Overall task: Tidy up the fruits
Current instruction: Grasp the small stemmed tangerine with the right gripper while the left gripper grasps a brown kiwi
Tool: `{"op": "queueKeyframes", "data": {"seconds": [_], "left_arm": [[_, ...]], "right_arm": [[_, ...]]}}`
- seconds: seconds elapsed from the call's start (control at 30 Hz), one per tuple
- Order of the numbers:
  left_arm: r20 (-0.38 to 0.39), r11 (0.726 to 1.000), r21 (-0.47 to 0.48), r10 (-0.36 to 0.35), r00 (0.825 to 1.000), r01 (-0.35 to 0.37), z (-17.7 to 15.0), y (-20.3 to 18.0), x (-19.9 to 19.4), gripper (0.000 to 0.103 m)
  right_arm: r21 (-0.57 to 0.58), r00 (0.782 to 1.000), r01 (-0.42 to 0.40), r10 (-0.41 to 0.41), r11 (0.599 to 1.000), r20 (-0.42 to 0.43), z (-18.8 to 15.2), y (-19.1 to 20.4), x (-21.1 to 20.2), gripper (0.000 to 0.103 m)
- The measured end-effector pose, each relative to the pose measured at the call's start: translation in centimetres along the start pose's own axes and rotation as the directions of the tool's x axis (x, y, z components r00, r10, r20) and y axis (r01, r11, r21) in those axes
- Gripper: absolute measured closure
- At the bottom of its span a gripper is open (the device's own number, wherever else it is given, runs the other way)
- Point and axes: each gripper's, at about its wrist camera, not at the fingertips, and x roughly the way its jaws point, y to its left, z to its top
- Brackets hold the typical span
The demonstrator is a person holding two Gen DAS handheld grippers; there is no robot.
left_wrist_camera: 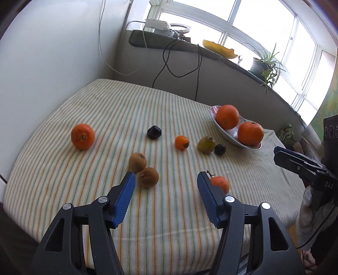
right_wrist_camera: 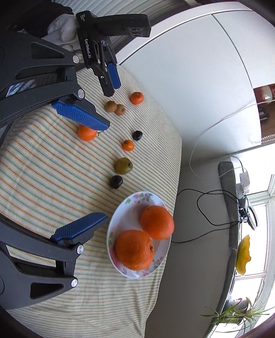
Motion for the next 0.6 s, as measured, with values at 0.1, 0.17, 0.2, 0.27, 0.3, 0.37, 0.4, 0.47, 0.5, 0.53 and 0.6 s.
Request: {"op": "queueKeyframes", "data": {"seconds": [0.1, 0.17, 0.2, 0.27, 0.3, 0.37, 0.4, 0.47, 0.5, 0.53, 0.6], "left_arm": [[-0.013, 1.0, -0.017, 0.001, 1.0, -0.001, -0.4, 0.6, 0.6, 0.05], [-0.019, 1.0, -0.027, 0.004, 1.0, -0.004, -0.6, 1.1, 0.8, 0.05], [-0.025, 0.999, -0.032, 0.007, 1.0, -0.008, -0.6, 1.3, 1.2, 0.051], [-0.029, 0.999, -0.045, 0.006, 1.0, -0.008, -0.7, 1.6, 1.5, 0.052], [-0.034, 0.999, -0.051, 0.0, 0.999, -0.002, -0.6, 1.7, 1.7, 0.052], [-0.051, 0.998, -0.067, -0.015, 0.999, 0.012, -0.7, 2.0, 2.2, 0.052], [-0.057, 0.997, -0.077, -0.022, 0.998, 0.018, -0.7, 2.1, 2.5, 0.052], [-0.057, 0.997, -0.077, -0.019, 0.998, 0.014, -0.7, 2.1, 2.7, 0.052], [-0.054, 0.997, -0.078, -0.02, 0.998, 0.016, -0.6, 2.1, 2.7, 0.052], [-0.053, 0.997, -0.079, -0.023, 0.998, 0.019, -0.6, 2.1, 2.7, 0.052], [-0.054, 0.998, -0.069, -0.02, 0.998, 0.017, -0.5, 2.0, 2.9, 0.053]], "right_arm": [[-0.037, 1.0, -0.012, 0.011, 0.999, -0.022, -0.8, 1.5, 1.1, 0.029], [-0.055, 0.999, -0.027, 0.024, 0.998, -0.043, -1.4, 2.4, 2.0, 0.033], [-0.06, 0.998, -0.036, 0.033, 0.998, -0.054, -1.6, 2.7, 2.4, 0.034], [-0.066, 0.997, -0.046, 0.041, 0.997, -0.072, -1.9, 3.3, 3.3, 0.035], [-0.07, 0.996, -0.048, 0.043, 0.996, -0.08, -2.0, 3.5, 3.6, 0.038], [-0.078, 0.994, -0.057, 0.05, 0.995, -0.099, -2.3, 4.0, 4.4, 0.04], [-0.085, 0.993, -0.058, 0.049, 0.995, -0.107, -2.5, 4.2, 4.7, 0.041], [-0.1, 0.991, -0.056, 0.043, 0.993, -0.123, -2.8, 4.6, 5.5, 0.041], [-0.108, 0.991, -0.055, 0.04, 0.993, -0.13, -2.9, 4.7, 5.9, 0.041], [-0.112, 0.99, -0.055, 0.04, 0.992, -0.135, -3.0, 4.9, 6.2, 0.041], [-0.117, 0.988, -0.062, 0.044, 0.991, -0.145, -3.1, 5.2, 6.7, 0.041]]}}
